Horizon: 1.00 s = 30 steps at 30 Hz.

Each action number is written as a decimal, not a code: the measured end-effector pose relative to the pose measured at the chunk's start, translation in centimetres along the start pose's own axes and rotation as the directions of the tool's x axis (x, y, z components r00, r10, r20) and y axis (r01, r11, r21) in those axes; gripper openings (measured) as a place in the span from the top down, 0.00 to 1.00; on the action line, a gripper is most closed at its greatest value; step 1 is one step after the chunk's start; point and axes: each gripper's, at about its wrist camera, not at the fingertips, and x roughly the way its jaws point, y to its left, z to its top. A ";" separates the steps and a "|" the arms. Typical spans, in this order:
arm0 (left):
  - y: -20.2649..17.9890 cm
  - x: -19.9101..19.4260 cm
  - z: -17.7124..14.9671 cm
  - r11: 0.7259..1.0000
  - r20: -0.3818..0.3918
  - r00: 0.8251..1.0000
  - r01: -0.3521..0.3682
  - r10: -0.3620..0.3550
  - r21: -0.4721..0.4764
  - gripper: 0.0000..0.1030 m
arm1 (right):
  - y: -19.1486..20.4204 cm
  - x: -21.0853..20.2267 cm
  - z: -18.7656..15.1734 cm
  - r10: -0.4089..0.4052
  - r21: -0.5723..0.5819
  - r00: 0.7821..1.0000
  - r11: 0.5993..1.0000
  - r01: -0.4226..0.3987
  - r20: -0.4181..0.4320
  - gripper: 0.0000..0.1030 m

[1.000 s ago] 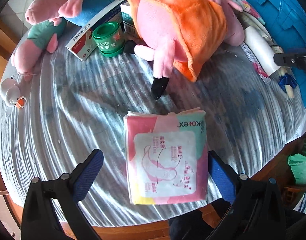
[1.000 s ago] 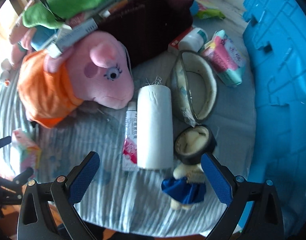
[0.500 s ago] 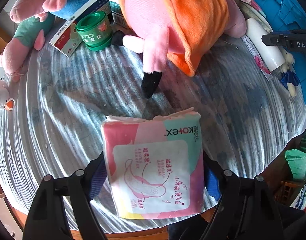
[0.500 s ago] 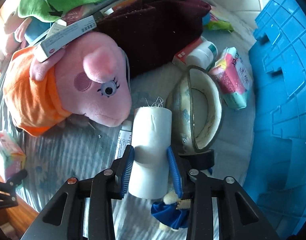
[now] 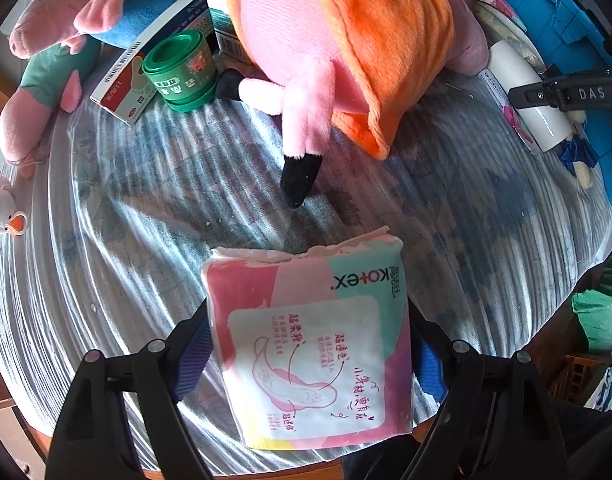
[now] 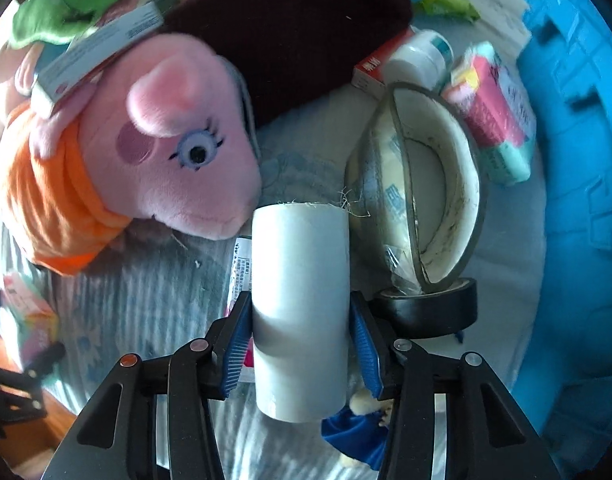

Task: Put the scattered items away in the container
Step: 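Grasp the pink Kotex pad pack with left gripper while right grasps the white paper roll, then lift the pad pack and paper roll and carry both over the crate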

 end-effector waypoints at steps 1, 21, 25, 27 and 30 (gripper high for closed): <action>-0.1 -0.2 0.1 1.000 0.007 1.000 0.003 -0.003 0.002 0.28 | -0.4 0.0 0.0 0.021 0.022 1.000 1.000 -0.021 -0.003 0.56; -1.8 -2.9 1.9 1.000 0.056 0.998 -0.006 0.005 0.028 0.33 | 0.9 -2.8 0.0 0.016 0.013 0.998 1.000 -0.017 0.064 0.56; -2.3 -3.7 2.5 0.999 0.073 0.997 -0.022 0.019 0.034 0.33 | 1.3 -3.5 -0.2 0.008 0.011 0.997 1.000 -0.009 0.080 0.56; -2.5 -4.2 2.9 0.999 0.083 0.996 -0.027 0.024 0.035 0.33 | 1.5 -3.9 -0.2 0.009 0.013 0.996 1.000 -0.010 0.086 0.56; -2.7 -5.0 3.5 0.999 0.098 0.995 -0.028 0.025 0.035 0.33 | 1.8 -4.6 -0.4 0.015 0.011 0.995 1.000 -0.016 0.096 0.56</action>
